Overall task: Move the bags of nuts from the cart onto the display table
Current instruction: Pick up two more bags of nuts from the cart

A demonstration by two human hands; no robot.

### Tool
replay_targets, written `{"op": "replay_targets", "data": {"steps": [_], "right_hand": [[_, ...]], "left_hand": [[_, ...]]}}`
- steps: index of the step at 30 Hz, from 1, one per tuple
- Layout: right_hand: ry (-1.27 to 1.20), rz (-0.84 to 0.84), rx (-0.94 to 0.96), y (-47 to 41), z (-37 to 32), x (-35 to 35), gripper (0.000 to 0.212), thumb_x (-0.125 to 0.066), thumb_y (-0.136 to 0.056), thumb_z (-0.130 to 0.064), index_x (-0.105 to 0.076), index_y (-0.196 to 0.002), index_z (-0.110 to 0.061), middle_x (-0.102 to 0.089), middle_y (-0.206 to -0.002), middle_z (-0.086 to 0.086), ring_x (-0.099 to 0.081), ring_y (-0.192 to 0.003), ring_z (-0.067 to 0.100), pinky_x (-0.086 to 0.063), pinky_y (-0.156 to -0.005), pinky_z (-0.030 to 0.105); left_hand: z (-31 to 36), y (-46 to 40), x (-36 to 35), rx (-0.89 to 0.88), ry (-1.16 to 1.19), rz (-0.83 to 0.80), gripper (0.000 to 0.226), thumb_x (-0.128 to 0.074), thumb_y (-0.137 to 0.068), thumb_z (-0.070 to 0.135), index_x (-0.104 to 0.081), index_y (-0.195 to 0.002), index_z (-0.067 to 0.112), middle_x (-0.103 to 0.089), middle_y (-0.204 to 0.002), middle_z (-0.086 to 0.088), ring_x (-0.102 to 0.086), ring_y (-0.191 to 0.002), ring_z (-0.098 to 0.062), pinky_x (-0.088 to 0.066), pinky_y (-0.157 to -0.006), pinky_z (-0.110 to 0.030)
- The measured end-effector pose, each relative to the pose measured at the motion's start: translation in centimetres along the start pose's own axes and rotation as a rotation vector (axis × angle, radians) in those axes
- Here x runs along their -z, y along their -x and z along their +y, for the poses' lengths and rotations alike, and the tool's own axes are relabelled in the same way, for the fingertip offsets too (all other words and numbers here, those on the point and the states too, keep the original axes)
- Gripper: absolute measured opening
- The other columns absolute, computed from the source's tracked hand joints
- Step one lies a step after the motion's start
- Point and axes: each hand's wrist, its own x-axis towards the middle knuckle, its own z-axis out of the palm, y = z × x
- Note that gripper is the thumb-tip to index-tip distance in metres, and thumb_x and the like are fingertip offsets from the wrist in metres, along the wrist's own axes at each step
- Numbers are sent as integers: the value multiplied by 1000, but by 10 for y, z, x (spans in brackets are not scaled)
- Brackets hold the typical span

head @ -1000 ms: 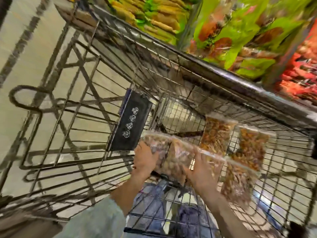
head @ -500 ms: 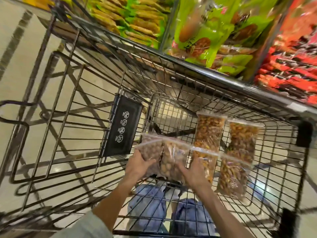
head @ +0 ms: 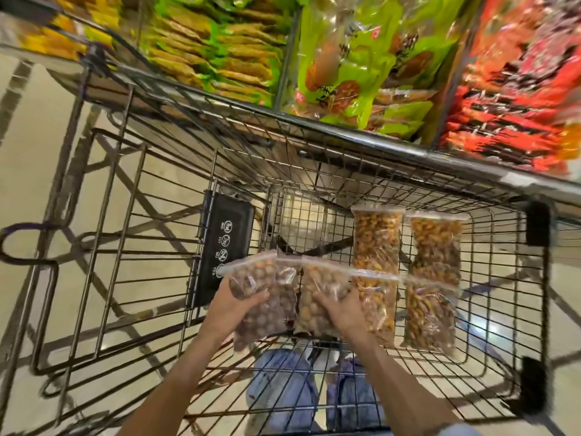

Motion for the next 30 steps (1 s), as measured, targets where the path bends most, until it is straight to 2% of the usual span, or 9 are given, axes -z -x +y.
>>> {"op": "replay_targets", "data": {"steps": [3,7,11,15,20,23,25,27,30], "right_hand": [[-107,-80,-30,-2,5,13,122,-94,-41,-77,-44,-134,-16,-74,-118,9,-77,-102,31,-63,-92,54],[-142,-80,12,44,-18,35,118,-94,-50,-75,-46,-144,-23,-74,-126,6,-75,-111,30,-60,-98,57],[-141,-47,102,102,-39,63,130,-85,-51,-87,-32,-153,-26,-60,-144,6,-63,-128,32,-51,-110,57],[-181,-13,209,195,-79,96,115,-84,-77,-65,-21,-161,-17,-46,-143,-4,-53,-136,31,-42,-119,49],[-401,49,328,272,-77,142,83,-82,-87,-44,-32,-149,-23,-53,-112,-12,-53,-91,1,-49,-78,6],[-448,80,371,305,-53,165,110,-83,-78,-61,-22,-162,-24,-50,-141,-6,-54,-124,17,-44,-108,30],[-460,161,390,329,-37,182,126,-81,-56,-80,-31,-159,-29,-51,-155,0,-51,-138,23,-38,-118,43],[-508,185,425,348,-18,201,99,-83,-58,-78,-48,-142,-38,-58,-146,-5,-59,-129,16,-44,-113,42],[-620,166,451,369,20,232,78,-85,-76,-65,-45,-140,-44,-62,-139,-7,-66,-116,10,-58,-89,26]], "left_hand": [[2,4,-1,-26,41,-38,68,-91,-77,35,-50,-129,22,-64,-112,9,-63,-105,-17,-50,-101,-41],[10,19,1,-25,99,-70,72,-90,-78,36,-50,-135,16,-68,-123,-3,-67,-112,-22,-54,-98,-39],[31,54,1,-49,146,-146,68,-93,-75,32,-55,-130,19,-73,-120,-3,-71,-104,-16,-53,-76,-25],[52,80,-2,-161,82,-195,123,-96,-38,75,-47,-141,27,-69,-130,4,-65,-123,-19,-50,-109,-42],[89,139,-14,-256,-27,-282,100,-97,-55,64,-55,-137,23,-72,-129,0,-66,-124,-21,-47,-114,-47],[115,182,-33,-311,-18,-340,57,-92,-75,40,-58,-120,29,-70,-127,3,-64,-121,-19,-43,-112,-39],[124,208,-53,-346,-31,-387,69,-88,-80,46,-47,-136,37,-57,-147,6,-56,-130,-17,-37,-116,-36],[129,232,-76,-419,-38,-417,91,-84,-75,64,-39,-151,42,-37,-162,9,-41,-148,-20,-30,-126,-45],[131,261,-114,-507,-123,-465,113,-77,-71,80,-25,-163,40,-30,-165,13,-34,-152,-22,-27,-127,-52]]}}
